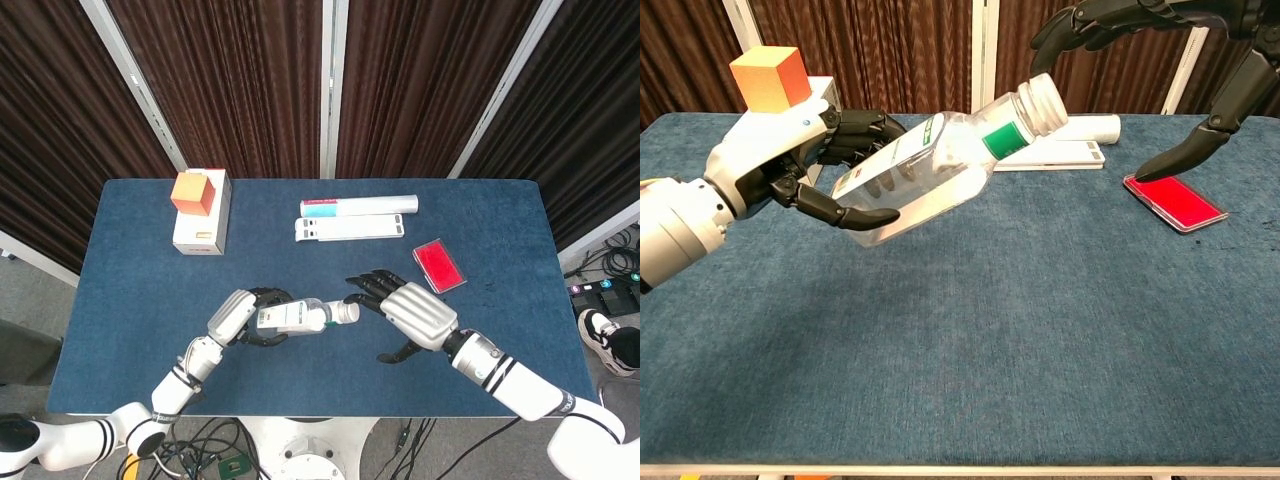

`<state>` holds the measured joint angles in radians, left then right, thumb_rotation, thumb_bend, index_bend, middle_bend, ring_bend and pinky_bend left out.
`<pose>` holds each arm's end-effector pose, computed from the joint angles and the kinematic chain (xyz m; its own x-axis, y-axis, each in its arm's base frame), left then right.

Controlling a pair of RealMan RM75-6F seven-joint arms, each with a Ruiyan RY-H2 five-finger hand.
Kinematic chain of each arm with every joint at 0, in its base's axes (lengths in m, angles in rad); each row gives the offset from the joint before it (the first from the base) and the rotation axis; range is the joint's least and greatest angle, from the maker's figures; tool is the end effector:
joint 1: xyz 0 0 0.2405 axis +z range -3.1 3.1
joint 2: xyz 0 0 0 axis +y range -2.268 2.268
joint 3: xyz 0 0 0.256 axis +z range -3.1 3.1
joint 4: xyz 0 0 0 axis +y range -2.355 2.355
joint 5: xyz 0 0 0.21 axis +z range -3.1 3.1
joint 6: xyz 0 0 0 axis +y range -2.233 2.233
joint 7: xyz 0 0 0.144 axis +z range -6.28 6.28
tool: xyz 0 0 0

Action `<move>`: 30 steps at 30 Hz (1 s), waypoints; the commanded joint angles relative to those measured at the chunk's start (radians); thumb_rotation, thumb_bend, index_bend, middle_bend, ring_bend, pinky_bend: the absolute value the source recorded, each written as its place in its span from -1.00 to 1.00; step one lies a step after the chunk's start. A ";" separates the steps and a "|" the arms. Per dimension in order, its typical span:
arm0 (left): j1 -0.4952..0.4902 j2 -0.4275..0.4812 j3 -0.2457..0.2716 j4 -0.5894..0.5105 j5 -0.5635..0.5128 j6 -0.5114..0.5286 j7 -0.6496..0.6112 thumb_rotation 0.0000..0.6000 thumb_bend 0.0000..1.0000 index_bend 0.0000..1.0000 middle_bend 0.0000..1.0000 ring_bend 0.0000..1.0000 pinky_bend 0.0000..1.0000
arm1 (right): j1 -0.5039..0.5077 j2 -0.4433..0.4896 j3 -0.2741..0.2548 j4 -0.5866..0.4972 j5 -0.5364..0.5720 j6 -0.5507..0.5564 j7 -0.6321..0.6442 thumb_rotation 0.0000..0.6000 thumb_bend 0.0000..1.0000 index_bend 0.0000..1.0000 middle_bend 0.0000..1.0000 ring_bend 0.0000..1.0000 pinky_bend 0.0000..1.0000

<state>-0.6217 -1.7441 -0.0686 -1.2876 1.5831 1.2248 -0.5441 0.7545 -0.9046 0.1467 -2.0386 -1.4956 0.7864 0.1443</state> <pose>-0.1394 0.2872 -0.0514 -0.2104 0.4374 0.8743 0.8217 -0.4054 0.4006 -0.0918 -0.2808 0.1087 0.4145 -0.4345 0.7997 -0.7888 -0.6098 0.0775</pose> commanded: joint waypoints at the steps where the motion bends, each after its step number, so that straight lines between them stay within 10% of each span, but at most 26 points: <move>1: 0.001 0.000 0.001 0.000 -0.001 -0.001 -0.001 1.00 -0.27 0.06 0.02 -0.16 -0.16 | 0.000 0.000 -0.001 0.000 -0.003 0.004 0.000 0.93 -0.93 -0.62 -0.96 -1.00 -1.00; 30: -0.003 0.002 0.001 0.001 0.000 0.001 -0.005 1.00 -0.27 0.06 0.02 -0.16 -0.16 | 0.000 0.003 -0.004 -0.003 0.027 0.012 -0.027 0.93 -0.91 -0.62 -0.96 -1.00 -1.00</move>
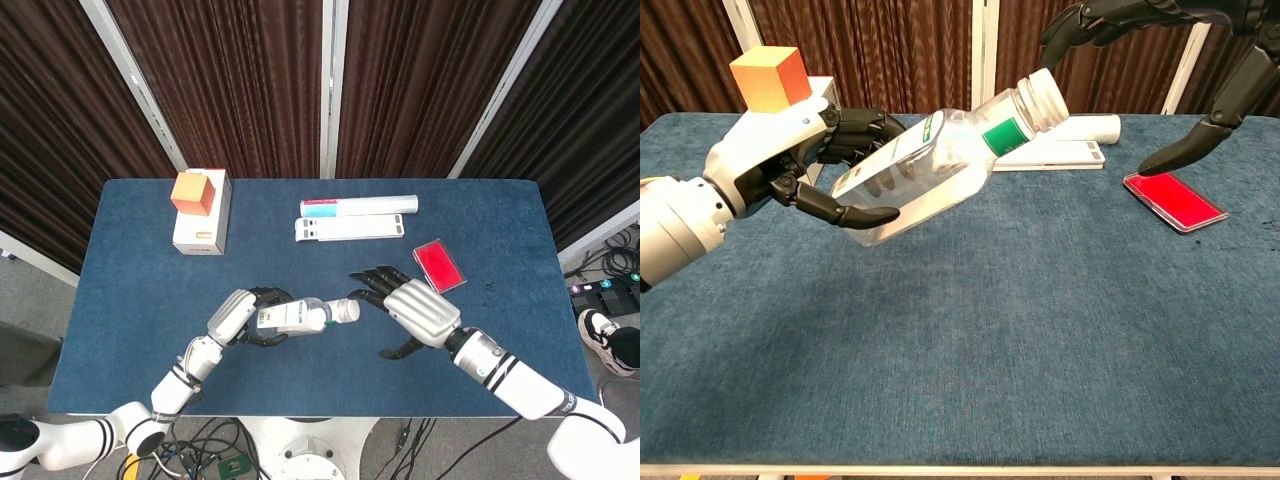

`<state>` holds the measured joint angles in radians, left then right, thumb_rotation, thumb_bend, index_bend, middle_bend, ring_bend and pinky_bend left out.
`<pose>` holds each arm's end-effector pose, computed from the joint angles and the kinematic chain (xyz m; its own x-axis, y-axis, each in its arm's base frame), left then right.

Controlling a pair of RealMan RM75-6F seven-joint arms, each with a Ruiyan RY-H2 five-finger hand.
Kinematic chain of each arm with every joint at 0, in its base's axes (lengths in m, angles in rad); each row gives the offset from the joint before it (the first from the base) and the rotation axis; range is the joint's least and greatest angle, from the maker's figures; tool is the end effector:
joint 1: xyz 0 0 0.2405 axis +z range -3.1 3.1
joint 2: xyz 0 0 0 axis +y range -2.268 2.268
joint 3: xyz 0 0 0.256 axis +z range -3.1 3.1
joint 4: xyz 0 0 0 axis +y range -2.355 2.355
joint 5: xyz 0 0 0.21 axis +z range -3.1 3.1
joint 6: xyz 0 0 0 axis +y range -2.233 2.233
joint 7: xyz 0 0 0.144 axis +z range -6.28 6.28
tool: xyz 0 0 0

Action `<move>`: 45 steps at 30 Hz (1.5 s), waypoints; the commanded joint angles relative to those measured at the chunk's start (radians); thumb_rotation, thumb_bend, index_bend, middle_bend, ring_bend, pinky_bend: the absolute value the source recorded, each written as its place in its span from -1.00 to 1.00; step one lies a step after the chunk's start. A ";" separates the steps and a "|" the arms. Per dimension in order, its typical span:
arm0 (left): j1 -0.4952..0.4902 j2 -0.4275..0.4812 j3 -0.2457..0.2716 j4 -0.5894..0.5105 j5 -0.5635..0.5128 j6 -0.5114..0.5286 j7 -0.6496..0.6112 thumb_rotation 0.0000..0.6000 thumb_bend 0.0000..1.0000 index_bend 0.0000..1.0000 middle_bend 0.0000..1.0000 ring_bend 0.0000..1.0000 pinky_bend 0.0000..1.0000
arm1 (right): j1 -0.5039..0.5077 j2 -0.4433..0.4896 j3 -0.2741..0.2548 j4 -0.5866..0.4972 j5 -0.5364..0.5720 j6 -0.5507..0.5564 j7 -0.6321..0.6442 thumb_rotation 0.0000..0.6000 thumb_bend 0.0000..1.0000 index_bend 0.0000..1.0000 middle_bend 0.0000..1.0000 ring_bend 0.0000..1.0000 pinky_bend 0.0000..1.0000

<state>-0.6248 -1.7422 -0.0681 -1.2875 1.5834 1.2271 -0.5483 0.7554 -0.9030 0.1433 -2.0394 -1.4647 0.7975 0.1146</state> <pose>-0.1390 0.2878 -0.0506 -0.2117 0.4376 0.8739 0.8195 -0.4077 0.4027 -0.0938 -0.2830 0.1105 0.4161 -0.4219 0.8055 -0.7950 -0.5988 0.0970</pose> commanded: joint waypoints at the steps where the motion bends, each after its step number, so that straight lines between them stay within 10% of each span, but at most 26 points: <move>1: -0.001 0.000 0.000 0.001 -0.001 -0.001 -0.001 1.00 -0.27 0.06 0.02 -0.16 -0.16 | 0.000 0.002 -0.001 -0.003 -0.007 0.002 0.003 0.93 -0.91 -0.62 -0.96 -1.00 -1.00; 45: -0.002 0.008 0.002 -0.014 0.016 0.023 0.016 1.00 -0.27 0.06 0.02 -0.16 -0.16 | -0.013 0.010 -0.009 -0.006 -0.018 0.025 -0.001 0.93 -0.91 -0.62 -0.95 -1.00 -1.00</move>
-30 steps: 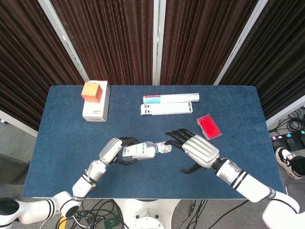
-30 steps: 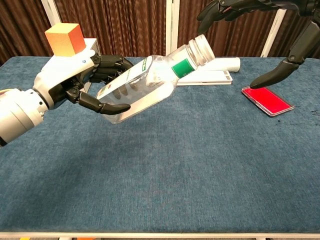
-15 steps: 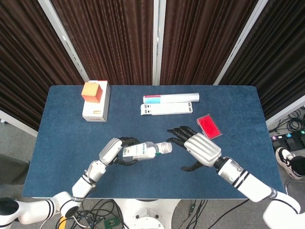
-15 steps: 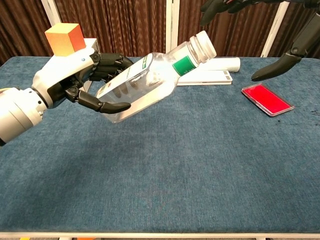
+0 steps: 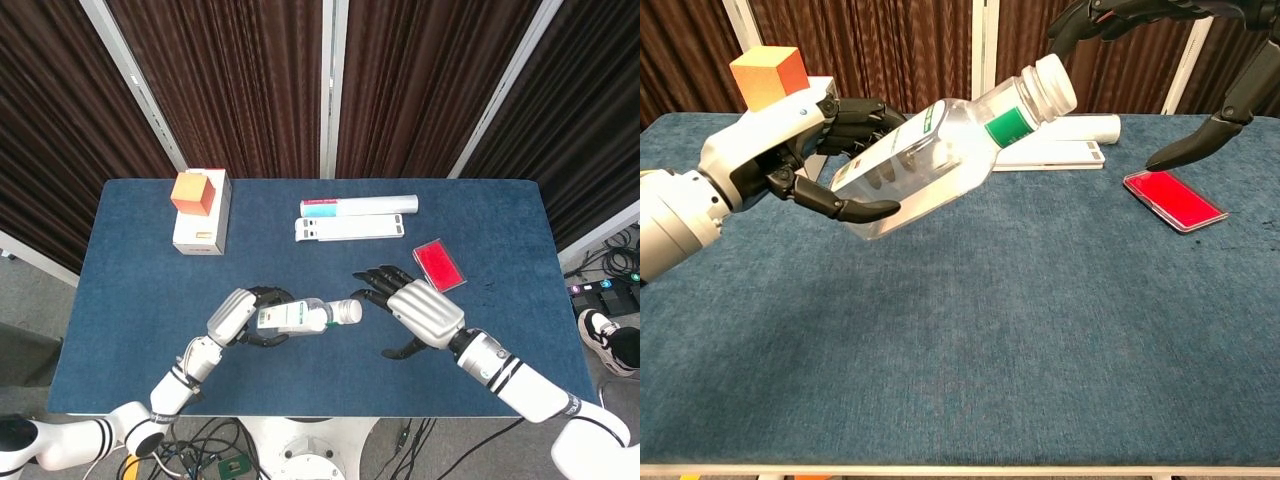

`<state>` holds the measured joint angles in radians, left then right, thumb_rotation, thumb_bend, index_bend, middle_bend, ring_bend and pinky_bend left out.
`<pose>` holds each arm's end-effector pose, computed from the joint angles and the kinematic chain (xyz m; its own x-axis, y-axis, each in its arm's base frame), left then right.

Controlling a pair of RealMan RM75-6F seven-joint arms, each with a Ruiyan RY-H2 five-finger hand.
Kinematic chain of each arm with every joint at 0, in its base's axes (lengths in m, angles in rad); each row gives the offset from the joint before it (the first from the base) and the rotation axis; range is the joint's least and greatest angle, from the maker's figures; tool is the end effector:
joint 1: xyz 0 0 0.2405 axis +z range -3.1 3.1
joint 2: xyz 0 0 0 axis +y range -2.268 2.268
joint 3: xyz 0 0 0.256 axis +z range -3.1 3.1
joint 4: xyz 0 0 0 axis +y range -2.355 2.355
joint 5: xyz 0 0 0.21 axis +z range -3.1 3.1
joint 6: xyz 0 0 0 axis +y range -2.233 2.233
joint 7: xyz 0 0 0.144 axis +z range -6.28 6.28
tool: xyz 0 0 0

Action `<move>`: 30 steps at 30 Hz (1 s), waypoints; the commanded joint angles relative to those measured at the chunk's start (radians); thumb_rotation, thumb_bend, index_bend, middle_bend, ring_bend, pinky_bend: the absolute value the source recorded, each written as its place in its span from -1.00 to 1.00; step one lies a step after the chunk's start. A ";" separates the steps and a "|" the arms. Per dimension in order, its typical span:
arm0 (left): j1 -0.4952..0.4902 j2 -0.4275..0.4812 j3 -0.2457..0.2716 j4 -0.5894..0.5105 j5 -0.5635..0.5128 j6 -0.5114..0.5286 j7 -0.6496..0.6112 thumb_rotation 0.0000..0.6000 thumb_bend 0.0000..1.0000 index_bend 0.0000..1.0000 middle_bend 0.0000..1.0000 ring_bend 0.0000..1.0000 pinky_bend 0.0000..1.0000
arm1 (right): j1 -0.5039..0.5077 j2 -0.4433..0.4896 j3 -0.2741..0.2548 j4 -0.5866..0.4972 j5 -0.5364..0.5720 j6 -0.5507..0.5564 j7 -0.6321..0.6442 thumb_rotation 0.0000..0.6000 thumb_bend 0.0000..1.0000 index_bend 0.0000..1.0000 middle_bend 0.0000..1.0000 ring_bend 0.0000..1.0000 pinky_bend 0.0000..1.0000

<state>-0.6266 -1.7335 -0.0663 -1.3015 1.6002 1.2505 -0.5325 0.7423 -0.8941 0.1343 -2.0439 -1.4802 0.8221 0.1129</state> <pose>-0.1351 0.2863 -0.0458 -0.2025 0.4236 0.8829 0.8074 -0.4380 0.3953 -0.0966 -0.2805 0.1140 0.4149 -0.4082 0.8132 -0.7938 -0.5992 0.1041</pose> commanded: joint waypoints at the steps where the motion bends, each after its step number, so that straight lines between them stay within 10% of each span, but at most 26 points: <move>1: 0.000 -0.001 0.000 0.001 -0.001 -0.001 0.000 1.00 -0.27 0.06 0.02 -0.16 -0.16 | 0.000 0.001 0.000 -0.002 -0.005 0.001 0.001 0.93 -0.91 -0.62 -0.95 -1.00 -1.00; 30: -0.004 -0.004 0.000 0.009 -0.011 -0.015 -0.006 1.00 -0.27 0.06 0.02 -0.16 -0.16 | -0.006 0.010 -0.007 -0.019 -0.043 0.015 0.009 0.93 -0.91 -0.62 -0.95 -1.00 -1.00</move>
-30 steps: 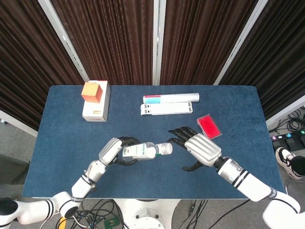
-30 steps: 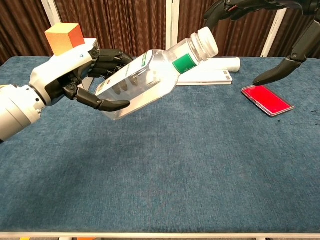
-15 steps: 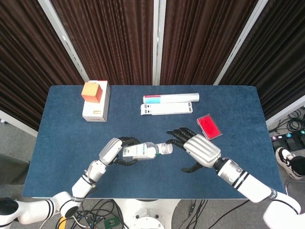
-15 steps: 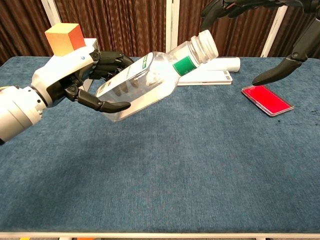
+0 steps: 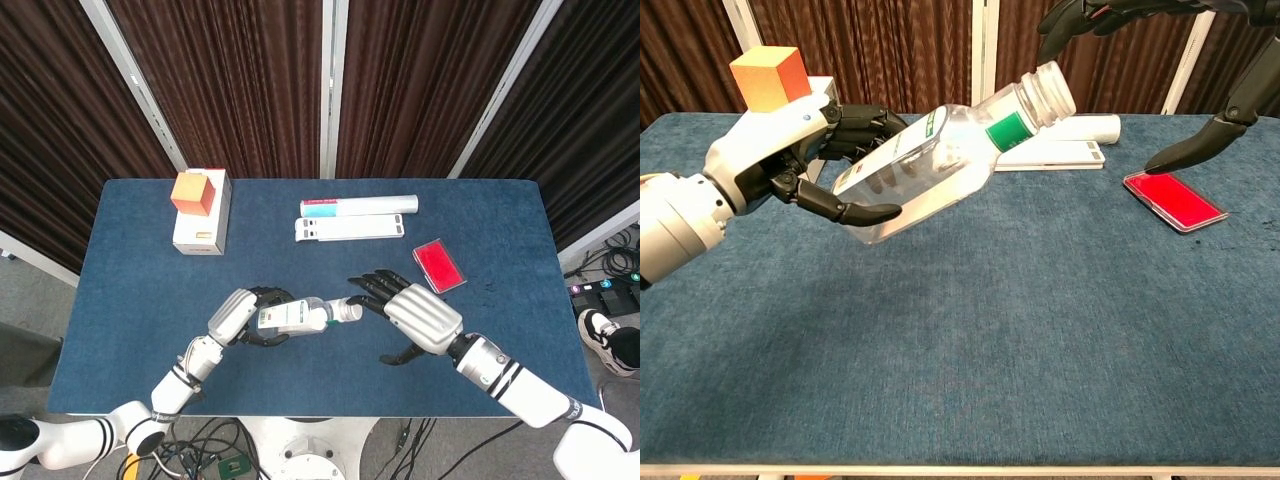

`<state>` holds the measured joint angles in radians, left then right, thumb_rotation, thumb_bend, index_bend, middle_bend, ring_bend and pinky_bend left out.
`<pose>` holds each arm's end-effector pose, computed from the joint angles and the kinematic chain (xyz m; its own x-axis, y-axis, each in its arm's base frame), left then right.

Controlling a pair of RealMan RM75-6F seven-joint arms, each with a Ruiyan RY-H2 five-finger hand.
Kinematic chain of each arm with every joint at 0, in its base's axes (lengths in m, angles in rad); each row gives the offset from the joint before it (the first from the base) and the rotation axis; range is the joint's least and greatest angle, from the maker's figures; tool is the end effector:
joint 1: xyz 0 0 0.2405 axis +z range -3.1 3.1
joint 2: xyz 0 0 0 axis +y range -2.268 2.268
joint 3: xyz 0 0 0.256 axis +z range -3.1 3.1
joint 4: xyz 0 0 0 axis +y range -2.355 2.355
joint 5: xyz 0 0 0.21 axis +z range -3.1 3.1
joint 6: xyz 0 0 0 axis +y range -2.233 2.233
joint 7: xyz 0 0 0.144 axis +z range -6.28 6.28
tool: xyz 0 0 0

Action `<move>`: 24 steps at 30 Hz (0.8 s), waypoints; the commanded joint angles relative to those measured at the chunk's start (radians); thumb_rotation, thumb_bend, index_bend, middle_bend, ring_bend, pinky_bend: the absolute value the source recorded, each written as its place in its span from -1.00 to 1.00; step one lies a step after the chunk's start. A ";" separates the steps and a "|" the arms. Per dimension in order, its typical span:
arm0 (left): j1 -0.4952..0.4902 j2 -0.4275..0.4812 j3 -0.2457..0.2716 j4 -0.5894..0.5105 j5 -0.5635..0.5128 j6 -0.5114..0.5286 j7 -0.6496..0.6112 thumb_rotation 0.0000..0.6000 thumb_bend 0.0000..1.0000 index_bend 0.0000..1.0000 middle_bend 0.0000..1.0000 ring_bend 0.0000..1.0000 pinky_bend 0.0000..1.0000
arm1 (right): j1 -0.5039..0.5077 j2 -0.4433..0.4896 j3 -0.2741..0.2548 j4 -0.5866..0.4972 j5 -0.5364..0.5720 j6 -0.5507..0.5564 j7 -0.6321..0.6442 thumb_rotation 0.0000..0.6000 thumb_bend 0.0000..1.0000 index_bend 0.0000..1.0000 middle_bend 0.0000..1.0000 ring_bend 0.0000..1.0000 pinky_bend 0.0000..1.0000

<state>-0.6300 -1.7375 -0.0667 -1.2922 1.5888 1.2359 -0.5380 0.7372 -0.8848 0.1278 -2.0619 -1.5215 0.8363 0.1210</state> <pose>-0.1369 0.2882 -0.0485 -0.2013 0.4308 0.8797 0.8152 -0.4243 0.3943 -0.0925 -0.2739 0.1152 0.4210 -0.4006 0.8138 -0.7756 -0.6242 0.0940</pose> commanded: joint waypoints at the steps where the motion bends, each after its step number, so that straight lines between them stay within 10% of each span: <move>1: 0.000 0.000 0.000 0.000 0.000 0.000 0.000 1.00 -0.27 0.06 0.02 -0.16 -0.16 | -0.001 0.000 0.000 -0.001 -0.003 0.003 0.001 0.93 -0.91 -0.62 -0.95 -1.00 -1.00; 24: 0.002 0.011 -0.002 -0.043 0.001 0.006 -0.025 1.00 -0.27 0.06 0.02 -0.16 -0.16 | -0.009 -0.159 0.042 0.086 0.035 0.120 -0.145 1.00 -0.54 -0.45 -0.84 -1.00 -1.00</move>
<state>-0.6282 -1.7261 -0.0690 -1.3355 1.5900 1.2419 -0.5628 0.7274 -1.0411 0.1691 -1.9772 -1.4886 0.9557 -0.0209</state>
